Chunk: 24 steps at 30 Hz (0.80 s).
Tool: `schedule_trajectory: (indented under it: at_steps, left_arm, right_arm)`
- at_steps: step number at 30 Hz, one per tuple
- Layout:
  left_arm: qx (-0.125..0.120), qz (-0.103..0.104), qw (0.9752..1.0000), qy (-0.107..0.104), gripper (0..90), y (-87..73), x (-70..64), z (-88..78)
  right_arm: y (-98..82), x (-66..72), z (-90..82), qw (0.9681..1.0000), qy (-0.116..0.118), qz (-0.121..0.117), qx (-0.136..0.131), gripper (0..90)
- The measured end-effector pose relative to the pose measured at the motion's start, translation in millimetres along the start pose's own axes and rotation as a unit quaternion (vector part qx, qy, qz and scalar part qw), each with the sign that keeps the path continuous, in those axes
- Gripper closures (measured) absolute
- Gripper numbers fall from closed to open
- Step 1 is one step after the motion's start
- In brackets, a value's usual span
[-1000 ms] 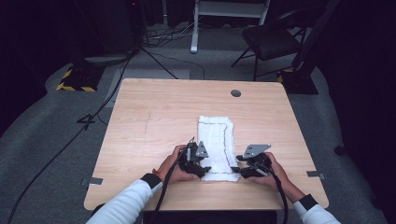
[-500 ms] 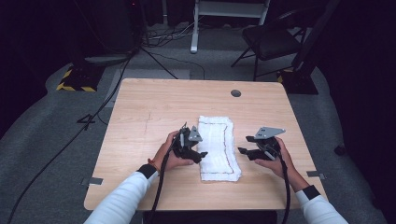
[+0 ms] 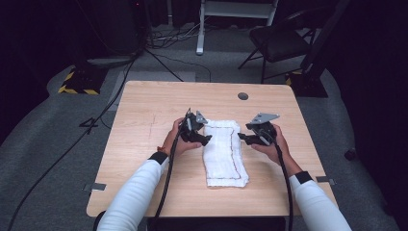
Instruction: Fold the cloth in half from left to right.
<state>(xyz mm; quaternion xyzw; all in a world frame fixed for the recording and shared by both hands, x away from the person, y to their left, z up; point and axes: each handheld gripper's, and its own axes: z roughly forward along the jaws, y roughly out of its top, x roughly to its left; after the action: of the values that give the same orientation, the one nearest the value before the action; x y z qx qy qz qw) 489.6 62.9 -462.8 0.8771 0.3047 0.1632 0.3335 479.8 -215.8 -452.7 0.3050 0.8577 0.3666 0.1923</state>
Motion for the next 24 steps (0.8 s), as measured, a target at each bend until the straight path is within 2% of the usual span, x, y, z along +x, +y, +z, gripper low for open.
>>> schedule_trajectory:
  at_steps: [3, 9, 11, 16, 24]
  left_arm:
    - [0.001, -0.013, 0.9999, 0.006, 24.4, 5.4, 7.5, 9.8]
    - [0.012, -0.029, 0.9993, 0.022, 26.6, 9.7, 18.6, 26.5]
    - [0.012, -0.044, 0.9987, 0.024, 26.8, 10.0, 22.9, 31.6]
    - [0.013, -0.07, 0.9972, 0.021, 26.6, 9.7, 31.6, 42.0]
    - [0.019, -0.087, 0.996, 0.006, 24.1, 6.7, 34.4, 52.8]
  right_arm:
    - [7.0, -5.5, 13.7, 0.9999, -0.01, 0.003, 0.006, 44.1]
    - [14.4, -16.9, 35.6, 0.9994, -0.014, 0.031, 0.009, 44.9]
    - [15.5, -19.8, 42.4, 0.9991, -0.02, 0.036, 0.013, 45.1]
    - [16.4, -26.9, 55.5, 0.9977, -0.019, 0.061, 0.023, 45.1]
    - [16.9, -23.0, 70.1, 0.9973, -0.023, 0.057, 0.041, 45.1]
